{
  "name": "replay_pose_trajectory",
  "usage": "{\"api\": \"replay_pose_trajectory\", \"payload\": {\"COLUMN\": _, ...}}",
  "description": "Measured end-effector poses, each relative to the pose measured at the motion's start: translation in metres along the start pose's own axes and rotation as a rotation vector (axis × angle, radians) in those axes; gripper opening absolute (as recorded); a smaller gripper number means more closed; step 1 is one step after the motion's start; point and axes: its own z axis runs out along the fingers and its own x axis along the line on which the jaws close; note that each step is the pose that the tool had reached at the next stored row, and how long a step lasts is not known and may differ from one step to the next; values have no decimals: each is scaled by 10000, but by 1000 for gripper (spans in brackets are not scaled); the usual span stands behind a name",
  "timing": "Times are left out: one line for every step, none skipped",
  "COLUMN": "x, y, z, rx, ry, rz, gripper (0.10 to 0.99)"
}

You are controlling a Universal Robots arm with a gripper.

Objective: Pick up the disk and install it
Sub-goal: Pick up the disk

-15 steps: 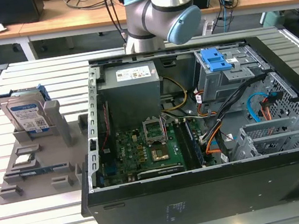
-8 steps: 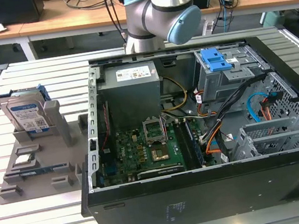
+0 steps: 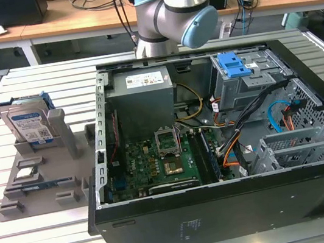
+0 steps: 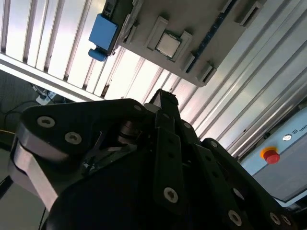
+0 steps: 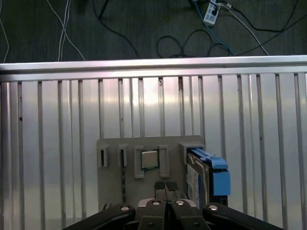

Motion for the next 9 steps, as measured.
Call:
{"api": "replay_pose_trajectory", "payload": {"x": 0, "y": 0, "z": -1, "rx": -2, "ry": 5, "rz": 6, "gripper": 102}}
{"api": "replay_pose_trajectory", "payload": {"x": 0, "y": 0, "z": -2, "rx": -3, "ry": 6, "rz": 7, "gripper": 102}}
{"api": "replay_pose_trajectory", "payload": {"x": 0, "y": 0, "z": -2, "rx": -3, "ry": 6, "rz": 7, "gripper": 102}}
{"api": "replay_pose_trajectory", "payload": {"x": 0, "y": 0, "z": -1, "rx": -2, "ry": 6, "rz": 8, "gripper": 102}}
{"api": "replay_pose_trajectory", "payload": {"x": 0, "y": 0, "z": -2, "rx": -3, "ry": 6, "rz": 8, "gripper": 102}}
{"api": "replay_pose_trajectory", "payload": {"x": 0, "y": 0, "z": -1, "rx": -2, "ry": 5, "rz": 8, "gripper": 114}}
{"api": "replay_pose_trajectory", "payload": {"x": 0, "y": 0, "z": -2, "rx": -3, "ry": 5, "rz": 8, "gripper": 114}}
{"api": "replay_pose_trajectory", "payload": {"x": 0, "y": 0, "z": -2, "rx": -3, "ry": 6, "rz": 9, "gripper": 231}}
{"api": "replay_pose_trajectory", "payload": {"x": 0, "y": 0, "z": -1, "rx": -2, "ry": 6, "rz": 8, "gripper": 294}}
